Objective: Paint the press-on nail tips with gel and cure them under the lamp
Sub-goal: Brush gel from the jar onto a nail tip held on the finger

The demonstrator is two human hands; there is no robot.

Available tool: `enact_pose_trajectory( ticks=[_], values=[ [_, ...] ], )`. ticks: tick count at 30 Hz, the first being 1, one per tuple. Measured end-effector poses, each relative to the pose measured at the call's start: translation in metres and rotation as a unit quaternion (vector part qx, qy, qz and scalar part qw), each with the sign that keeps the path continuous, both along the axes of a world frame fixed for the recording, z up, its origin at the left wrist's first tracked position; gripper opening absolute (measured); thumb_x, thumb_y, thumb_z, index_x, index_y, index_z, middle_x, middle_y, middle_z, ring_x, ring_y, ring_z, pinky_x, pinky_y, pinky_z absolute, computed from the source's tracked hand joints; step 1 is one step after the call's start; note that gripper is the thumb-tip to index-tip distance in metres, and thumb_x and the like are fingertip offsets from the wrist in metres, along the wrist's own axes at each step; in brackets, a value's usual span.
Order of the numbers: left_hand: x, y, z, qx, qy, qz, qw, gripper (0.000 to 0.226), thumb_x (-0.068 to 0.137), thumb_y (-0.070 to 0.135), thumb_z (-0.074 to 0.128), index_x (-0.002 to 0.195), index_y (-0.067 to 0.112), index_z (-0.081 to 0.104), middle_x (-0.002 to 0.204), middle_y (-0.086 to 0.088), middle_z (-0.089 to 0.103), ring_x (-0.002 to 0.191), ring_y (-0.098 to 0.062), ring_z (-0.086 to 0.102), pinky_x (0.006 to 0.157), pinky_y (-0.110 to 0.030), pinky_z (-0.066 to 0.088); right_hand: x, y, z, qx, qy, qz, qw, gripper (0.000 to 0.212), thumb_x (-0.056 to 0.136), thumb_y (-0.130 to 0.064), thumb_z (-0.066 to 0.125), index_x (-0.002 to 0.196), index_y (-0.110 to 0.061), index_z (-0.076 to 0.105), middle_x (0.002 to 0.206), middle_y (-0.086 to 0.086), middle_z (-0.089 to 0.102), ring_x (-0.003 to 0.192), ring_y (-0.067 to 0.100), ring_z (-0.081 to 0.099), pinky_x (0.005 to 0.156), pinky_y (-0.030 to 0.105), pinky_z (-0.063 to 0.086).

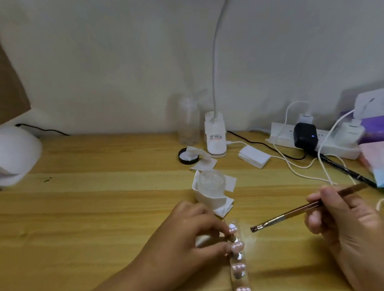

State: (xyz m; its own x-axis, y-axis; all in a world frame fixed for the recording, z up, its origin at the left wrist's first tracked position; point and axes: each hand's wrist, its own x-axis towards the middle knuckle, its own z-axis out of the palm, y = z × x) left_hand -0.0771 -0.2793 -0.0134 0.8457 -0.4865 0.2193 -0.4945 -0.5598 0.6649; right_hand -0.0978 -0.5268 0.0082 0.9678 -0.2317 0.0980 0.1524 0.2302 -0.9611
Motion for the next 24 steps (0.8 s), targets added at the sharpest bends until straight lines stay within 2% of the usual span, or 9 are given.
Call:
enact_pose_trajectory(
  ticks=[4, 6, 9, 13, 15, 18, 20, 22, 24],
  values=[
    [0.0, -0.008, 0.003, 0.006, 0.017, 0.023, 1.0, 0.005, 0.08, 0.049, 0.065, 0.079, 0.045, 0.062, 0.091, 0.024, 0.057, 0.101, 0.003, 0.041, 0.078, -0.01, 0.033, -0.001, -0.002, -0.004, -0.011, -0.006, 0.009, 1.0, 0.058, 0.045, -0.07, 0.087, 0.075, -0.021, 0.075, 0.055, 0.004, 0.059, 0.051, 0.01, 0.058, 0.052, 0.014, 0.05],
    [0.0, -0.011, 0.001, -0.012, 0.049, 0.034, 0.998, 0.012, 0.079, 0.047, 0.067, 0.072, 0.046, 0.059, 0.093, 0.028, 0.057, 0.102, 0.004, 0.041, 0.079, -0.008, 0.033, 0.003, -0.004, -0.008, -0.005, -0.001, -0.001, 1.0, 0.054, 0.046, -0.065, 0.088, 0.073, -0.021, 0.074, 0.054, 0.003, 0.058, 0.049, 0.01, 0.058, 0.051, 0.013, 0.049],
    [0.002, -0.012, -0.001, -0.031, 0.063, 0.038, 0.997, 0.011, 0.076, 0.053, 0.068, 0.071, 0.046, 0.061, 0.097, 0.028, 0.057, 0.104, 0.006, 0.039, 0.081, -0.006, 0.032, 0.01, -0.003, -0.012, -0.009, -0.001, -0.02, 1.0, 0.014, 0.073, -0.035, 0.07, 0.065, -0.023, 0.073, 0.049, 0.001, 0.057, 0.042, 0.007, 0.056, 0.045, 0.013, 0.047],
    [0.005, -0.011, -0.008, -0.046, 0.044, 0.043, 0.997, 0.039, 0.062, 0.07, 0.052, 0.083, 0.041, 0.066, 0.095, 0.028, 0.057, 0.104, 0.006, 0.039, 0.08, -0.007, 0.033, 0.015, -0.01, -0.026, -0.03, 0.027, -0.012, 0.999, 0.042, 0.09, -0.012, 0.049, 0.055, -0.024, 0.07, 0.045, 0.002, 0.055, 0.037, 0.005, 0.054, 0.037, 0.013, 0.043],
    [0.006, -0.012, -0.006, -0.063, 0.057, 0.055, 0.995, 0.027, 0.062, 0.067, 0.056, 0.075, 0.044, 0.065, 0.091, 0.027, 0.059, 0.104, 0.005, 0.041, 0.079, -0.008, 0.034, 0.017, -0.008, -0.025, -0.023, 0.033, -0.024, 0.999, 0.043, 0.089, -0.013, 0.049, 0.054, -0.025, 0.07, 0.046, 0.003, 0.056, 0.037, 0.005, 0.055, 0.037, 0.013, 0.044],
    [0.004, -0.014, -0.004, -0.092, 0.064, 0.069, 0.991, 0.012, 0.071, 0.05, 0.073, 0.068, 0.042, 0.064, 0.086, 0.024, 0.061, 0.101, 0.003, 0.046, 0.077, -0.009, 0.035, 0.019, -0.01, -0.027, -0.034, 0.011, -0.033, 0.999, 0.04, 0.087, -0.015, 0.049, 0.056, -0.025, 0.071, 0.049, 0.001, 0.059, 0.041, 0.005, 0.056, 0.04, 0.014, 0.046],
    [0.0, -0.013, -0.003, -0.181, 0.054, 0.069, 0.98, 0.011, 0.07, 0.047, 0.073, 0.071, 0.038, 0.066, 0.081, 0.016, 0.062, 0.085, -0.003, 0.053, 0.071, -0.012, 0.037, 0.02, -0.011, -0.029, -0.031, -0.005, -0.028, 0.999, 0.044, 0.09, -0.01, 0.045, 0.058, -0.025, 0.071, 0.053, -0.003, 0.06, 0.043, 0.004, 0.057, 0.042, 0.013, 0.045],
    [-0.003, -0.008, 0.002, -0.321, 0.045, 0.073, 0.943, 0.007, 0.069, 0.038, 0.073, 0.073, 0.034, 0.069, 0.081, 0.008, 0.062, 0.07, -0.009, 0.055, 0.067, -0.016, 0.042, 0.02, -0.013, -0.031, -0.049, -0.031, -0.026, 0.998, 0.039, 0.089, -0.011, 0.046, 0.063, -0.025, 0.072, 0.056, -0.003, 0.06, 0.047, 0.005, 0.057, 0.044, 0.012, 0.045],
    [-0.005, -0.003, 0.007, -0.419, 0.055, 0.085, 0.902, 0.006, 0.067, 0.03, 0.073, 0.072, 0.029, 0.071, 0.083, 0.002, 0.068, 0.065, -0.014, 0.061, 0.063, -0.017, 0.046, 0.018, -0.015, -0.031, -0.072, -0.06, -0.026, 0.995, 0.027, 0.083, -0.017, 0.049, 0.072, -0.024, 0.072, 0.058, -0.001, 0.06, 0.051, 0.008, 0.057, 0.048, 0.012, 0.047]
  ],
)
